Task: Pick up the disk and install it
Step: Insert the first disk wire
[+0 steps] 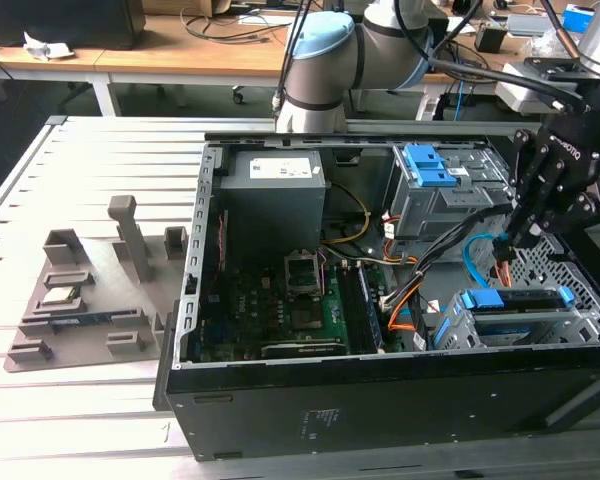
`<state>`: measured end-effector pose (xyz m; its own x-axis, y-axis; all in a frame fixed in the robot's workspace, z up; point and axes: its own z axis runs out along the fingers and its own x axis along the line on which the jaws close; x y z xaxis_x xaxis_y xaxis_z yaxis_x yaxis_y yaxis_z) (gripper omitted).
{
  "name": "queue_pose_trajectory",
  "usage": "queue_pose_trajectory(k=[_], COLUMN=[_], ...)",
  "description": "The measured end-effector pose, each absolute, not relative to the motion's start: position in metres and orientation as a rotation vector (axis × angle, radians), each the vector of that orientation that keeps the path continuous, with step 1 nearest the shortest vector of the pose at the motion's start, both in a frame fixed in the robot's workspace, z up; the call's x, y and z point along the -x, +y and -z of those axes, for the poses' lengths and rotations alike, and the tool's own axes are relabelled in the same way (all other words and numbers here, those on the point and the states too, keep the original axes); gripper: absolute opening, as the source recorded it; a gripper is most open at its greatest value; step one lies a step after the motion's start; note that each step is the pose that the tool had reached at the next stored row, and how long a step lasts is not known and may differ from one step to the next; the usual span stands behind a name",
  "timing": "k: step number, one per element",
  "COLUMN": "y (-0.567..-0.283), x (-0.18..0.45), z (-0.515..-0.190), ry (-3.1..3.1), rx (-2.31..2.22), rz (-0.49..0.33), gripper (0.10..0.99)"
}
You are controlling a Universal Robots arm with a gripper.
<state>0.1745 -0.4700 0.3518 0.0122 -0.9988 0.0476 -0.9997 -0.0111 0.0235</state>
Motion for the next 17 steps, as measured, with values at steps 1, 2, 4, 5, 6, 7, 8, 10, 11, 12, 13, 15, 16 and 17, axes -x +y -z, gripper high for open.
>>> queue_pose_trajectory(k=[1,2,4,5,6,7,8,10,11,12,13,15,16,17], y=[-0.47,-0.47,-0.47,-0.47,-0.47,-0.47,-0.47,-0.472,-0.481,-0.485,-0.489,-0.5,-0.508,-0.512], x=[-0.174,-0.174,-0.174,-0.174,-0.174,-0.174,-0.174,-0.174,-0.174,-0.174,-0.174,-0.174,-0.174,-0.174], z=[-0.352,-0.352,-0.352,-0.352,-0.352,-0.352,-0.352,-0.352,-0.352,-0.352,-0.352,-0.352,-0.351,-0.351], ry=[-2.173,-2.173,-2.173,-2.173,-2.174,-2.174,-2.174,-2.173,-2.173,-2.173,-2.173,-2.173,-2.173,-2.173], rx=[-2.198,-2.198,-2.198,-2.198,-2.198,-2.198,-2.198,-2.197,-2.197,-2.197,-2.197,-2.197,-2.197,-2.197], rz=[-0.027,-0.027,-0.027,-0.027,-0.027,-0.027,-0.027,-0.028,-0.028,-0.028,-0.028,-0.029,-0.029,-0.029], gripper=[0.302,0.302,0.286,0.173,0.173,0.173,0.173,0.173,0.173,0.173,0.173,0.173,0.173,0.173])
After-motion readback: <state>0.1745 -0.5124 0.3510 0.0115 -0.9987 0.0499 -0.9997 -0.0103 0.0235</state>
